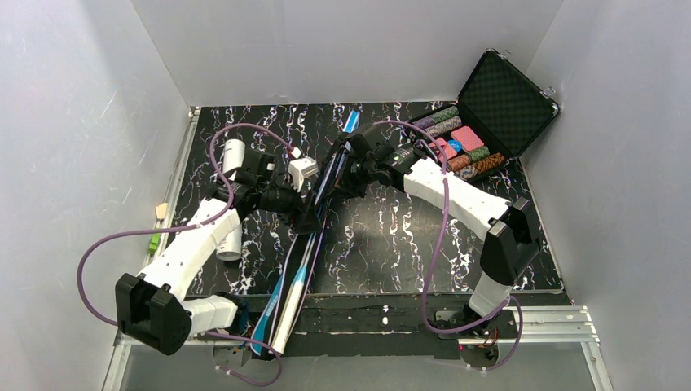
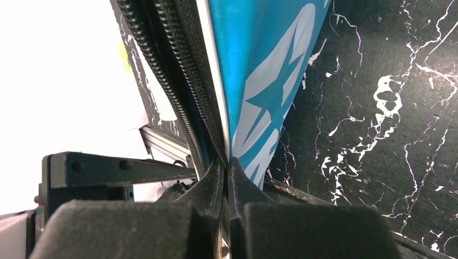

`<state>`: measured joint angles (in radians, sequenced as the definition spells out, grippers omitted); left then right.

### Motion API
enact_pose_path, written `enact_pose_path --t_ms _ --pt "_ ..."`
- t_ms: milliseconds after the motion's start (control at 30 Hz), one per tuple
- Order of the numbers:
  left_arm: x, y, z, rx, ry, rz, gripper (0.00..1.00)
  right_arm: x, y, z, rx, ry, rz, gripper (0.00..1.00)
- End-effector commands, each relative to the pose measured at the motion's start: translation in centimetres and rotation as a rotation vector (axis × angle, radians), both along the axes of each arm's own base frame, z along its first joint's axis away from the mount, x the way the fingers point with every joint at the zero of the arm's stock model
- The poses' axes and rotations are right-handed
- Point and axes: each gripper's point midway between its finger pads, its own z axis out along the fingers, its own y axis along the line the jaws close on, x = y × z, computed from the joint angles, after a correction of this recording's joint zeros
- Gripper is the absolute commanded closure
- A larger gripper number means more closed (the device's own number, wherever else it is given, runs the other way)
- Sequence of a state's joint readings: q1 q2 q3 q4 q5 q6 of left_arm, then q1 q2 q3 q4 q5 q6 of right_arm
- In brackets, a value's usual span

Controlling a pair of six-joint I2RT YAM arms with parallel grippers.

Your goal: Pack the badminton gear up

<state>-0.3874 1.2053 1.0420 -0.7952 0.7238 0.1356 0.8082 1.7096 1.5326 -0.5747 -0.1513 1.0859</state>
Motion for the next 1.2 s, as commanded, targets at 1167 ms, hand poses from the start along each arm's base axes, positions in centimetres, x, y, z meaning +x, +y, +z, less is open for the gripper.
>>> enact_pose_path --t_ms 1167 --pt "0.2 -1.8 -2.4 0.178 -0.115 -0.002 0.42 -1.2 2.1 5.0 0.118 -0.063 0.015 0.99"
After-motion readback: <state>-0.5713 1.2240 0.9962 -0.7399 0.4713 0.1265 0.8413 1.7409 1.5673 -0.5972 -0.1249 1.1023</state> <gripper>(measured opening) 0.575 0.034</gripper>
